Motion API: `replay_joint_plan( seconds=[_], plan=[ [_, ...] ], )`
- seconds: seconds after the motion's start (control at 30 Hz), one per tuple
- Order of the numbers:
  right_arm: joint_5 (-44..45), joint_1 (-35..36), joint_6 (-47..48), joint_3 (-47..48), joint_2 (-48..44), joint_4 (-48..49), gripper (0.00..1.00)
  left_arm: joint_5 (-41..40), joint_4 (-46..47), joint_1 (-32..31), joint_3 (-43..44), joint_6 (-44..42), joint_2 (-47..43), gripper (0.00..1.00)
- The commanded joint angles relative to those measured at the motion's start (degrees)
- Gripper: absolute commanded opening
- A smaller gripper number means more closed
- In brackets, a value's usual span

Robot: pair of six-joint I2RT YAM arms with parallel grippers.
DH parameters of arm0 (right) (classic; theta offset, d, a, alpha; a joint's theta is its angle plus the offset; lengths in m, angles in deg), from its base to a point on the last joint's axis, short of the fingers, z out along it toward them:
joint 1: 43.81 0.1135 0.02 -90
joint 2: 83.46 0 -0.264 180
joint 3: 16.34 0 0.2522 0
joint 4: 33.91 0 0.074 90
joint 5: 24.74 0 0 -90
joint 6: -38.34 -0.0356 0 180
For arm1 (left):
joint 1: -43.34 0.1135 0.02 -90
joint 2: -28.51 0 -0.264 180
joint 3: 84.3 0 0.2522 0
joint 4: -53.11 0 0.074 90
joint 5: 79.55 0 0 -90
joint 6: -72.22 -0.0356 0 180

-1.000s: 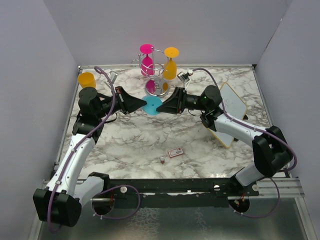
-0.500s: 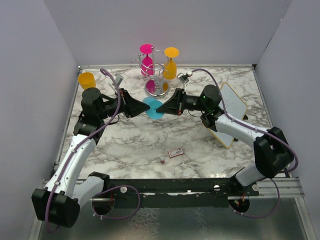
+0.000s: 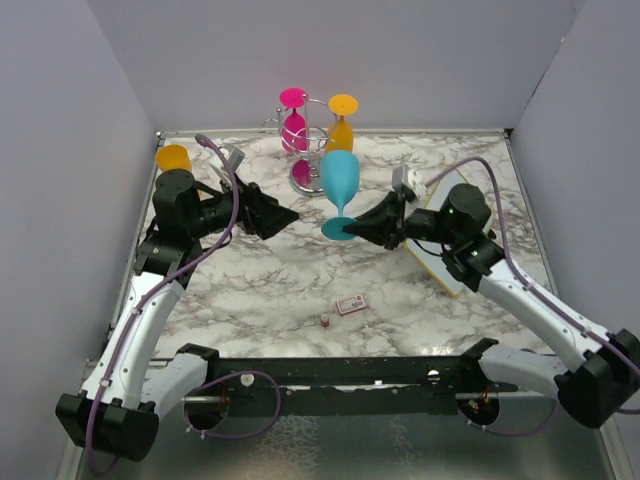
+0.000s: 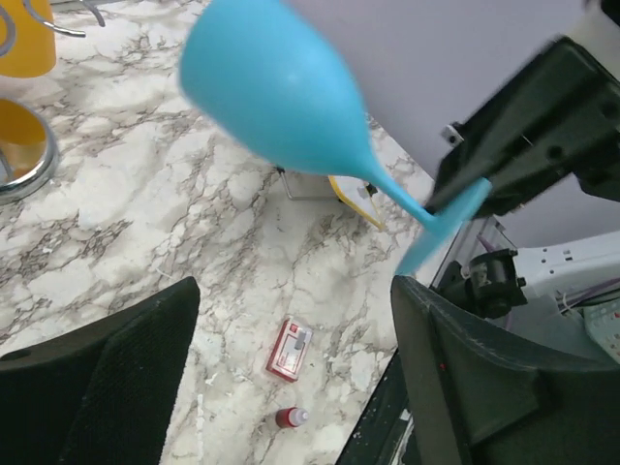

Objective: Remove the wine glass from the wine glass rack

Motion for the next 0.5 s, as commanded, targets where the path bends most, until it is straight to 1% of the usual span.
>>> replay_joint_plan(
  seconds=[0.0, 0.03, 0.07, 0.1, 0.13, 0.2, 0.27, 0.3, 0.4, 0.47],
  plan=[
    [-10.44, 0.23, 42.86, -8.32, -9.54, -6.83, 0.01, -1.87, -1.48, -0.28, 2.60, 0.85, 1.37, 0.85],
    [-13.49, 0.25, 52.30, -11.81, -12.33, -6.43, 0.01, -0.57, -0.48, -0.30, 2.72, 2.40, 1.83, 0.86],
    [-14.06, 0.25, 57.68, -15.50, -15.31, -2.94, 0.01, 0.40, 0.64, -0.36, 2.82, 3.88, 2.19, 0.86],
    [-13.50, 0.25, 58.09, -19.88, -17.60, 3.25, 0.01, 1.20, 1.66, -0.34, 2.88, 5.35, 2.47, 0.87],
    [-12.88, 0.25, 60.03, -22.65, -19.07, 5.56, 0.01, 1.87, 2.39, -0.36, 3.05, 6.69, 2.68, 0.87],
    [-13.83, 0.25, 68.64, -23.83, -19.50, 2.31, 0.01, 3.23, 3.39, -0.32, 3.66, 8.44, 2.99, 0.87],
    [-14.73, 0.44, 79.32, -21.77, -18.04, -5.13, 0.01, 4.98, 4.10, -0.39, 4.52, 9.99, 3.42, 0.88],
    [-14.66, 0.65, 83.41, -21.51, -17.27, -6.82, 0.01, 5.56, 4.24, -0.45, 5.00, 10.76, 3.60, 0.88],
    [-13.72, 0.85, 90.67, -23.98, -17.23, -4.82, 0.01, 5.06, 3.21, -0.38, 6.39, 13.37, 3.85, 0.88],
    [-11.58, 1.02, 95.34, -25.32, -17.20, -4.30, 0.01, 4.34, 1.59, -0.45, 7.30, 15.52, 4.30, 0.88]
  ],
)
